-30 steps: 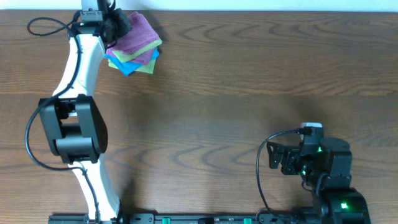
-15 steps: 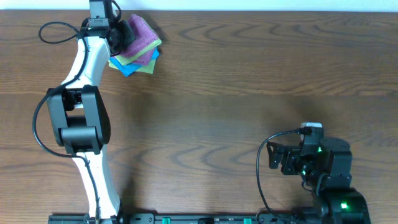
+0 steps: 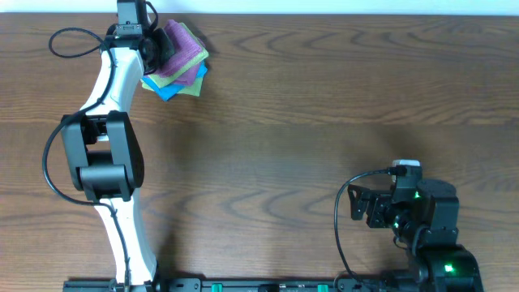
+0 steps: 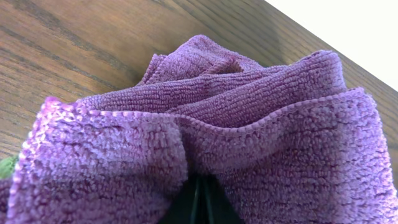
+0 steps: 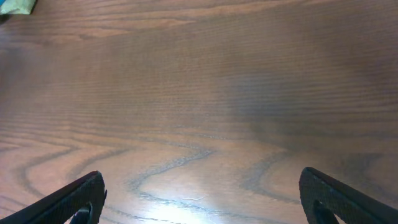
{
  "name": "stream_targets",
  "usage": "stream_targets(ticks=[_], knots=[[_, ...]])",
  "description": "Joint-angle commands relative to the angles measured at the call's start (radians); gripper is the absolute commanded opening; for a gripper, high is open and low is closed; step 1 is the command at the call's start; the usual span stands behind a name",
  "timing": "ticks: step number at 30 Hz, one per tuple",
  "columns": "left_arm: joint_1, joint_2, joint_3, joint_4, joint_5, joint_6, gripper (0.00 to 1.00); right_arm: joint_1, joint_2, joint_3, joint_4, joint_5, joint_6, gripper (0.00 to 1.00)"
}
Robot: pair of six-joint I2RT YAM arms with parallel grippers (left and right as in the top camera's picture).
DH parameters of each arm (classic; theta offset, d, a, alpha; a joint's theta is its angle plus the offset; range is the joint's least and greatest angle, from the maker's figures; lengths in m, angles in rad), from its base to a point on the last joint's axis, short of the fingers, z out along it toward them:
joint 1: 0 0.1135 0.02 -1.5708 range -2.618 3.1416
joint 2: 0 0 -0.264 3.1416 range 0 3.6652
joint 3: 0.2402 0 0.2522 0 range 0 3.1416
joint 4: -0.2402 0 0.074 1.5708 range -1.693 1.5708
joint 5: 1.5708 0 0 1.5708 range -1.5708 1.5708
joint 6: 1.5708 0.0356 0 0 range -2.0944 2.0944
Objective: Fold the cloth
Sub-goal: 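Adjust the purple cloth on the stack and open the left gripper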
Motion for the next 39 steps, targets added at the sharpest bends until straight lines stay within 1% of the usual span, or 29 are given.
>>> stream_targets(ticks=[1, 2, 4, 5, 9, 11, 20, 24, 26, 27, 34, 39], knots=[[0.001, 0.001, 0.022, -0.007, 0.002, 0.035, 0.22, -0.007, -0.005, -0.005, 0.001, 0.009, 0.01, 0.99], [0.001, -0.005, 0.029, -0.007, 0.009, 0.051, 0.34, -0.007, -0.006, -0.005, 0.001, 0.009, 0.01, 0.99], [0.001, -0.016, 0.044, -0.008, 0.016, 0.068, 0.5, -0.007, -0.005, -0.005, 0.001, 0.009, 0.01, 0.99], [0.001, -0.025, 0.057, -0.008, 0.027, 0.083, 0.56, -0.007, -0.005, -0.005, 0.001, 0.009, 0.01, 0.99], [0.001, -0.061, 0.089, -0.015, 0.031, 0.107, 0.68, -0.007, -0.006, -0.005, 0.001, 0.009, 0.01, 0.99], [0.001, -0.079, 0.105, -0.019, 0.031, 0.125, 0.71, -0.007, -0.005, -0.005, 0.001, 0.009, 0.01, 0.99], [0.001, -0.14, 0.159, -0.055, 0.035, 0.126, 0.8, -0.007, -0.005, -0.005, 0.001, 0.009, 0.01, 0.99], [0.001, -0.186, 0.159, -0.068, 0.035, 0.126, 0.9, -0.007, -0.005, -0.005, 0.001, 0.009, 0.01, 0.99], [0.001, -0.208, 0.159, -0.088, 0.035, 0.13, 0.98, -0.007, -0.006, -0.005, 0.001, 0.009, 0.01, 0.99], [0.001, -0.225, 0.159, -0.109, 0.034, 0.148, 0.96, -0.007, -0.005, -0.005, 0.001, 0.009, 0.01, 0.99], [0.001, -0.31, 0.159, -0.262, 0.025, 0.254, 0.96, -0.007, -0.005, -0.005, 0.001, 0.009, 0.01, 0.99], [0.001, -0.372, 0.159, -0.336, 0.019, 0.26, 0.96, -0.007, -0.005, -0.005, 0.001, 0.009, 0.01, 0.99]])
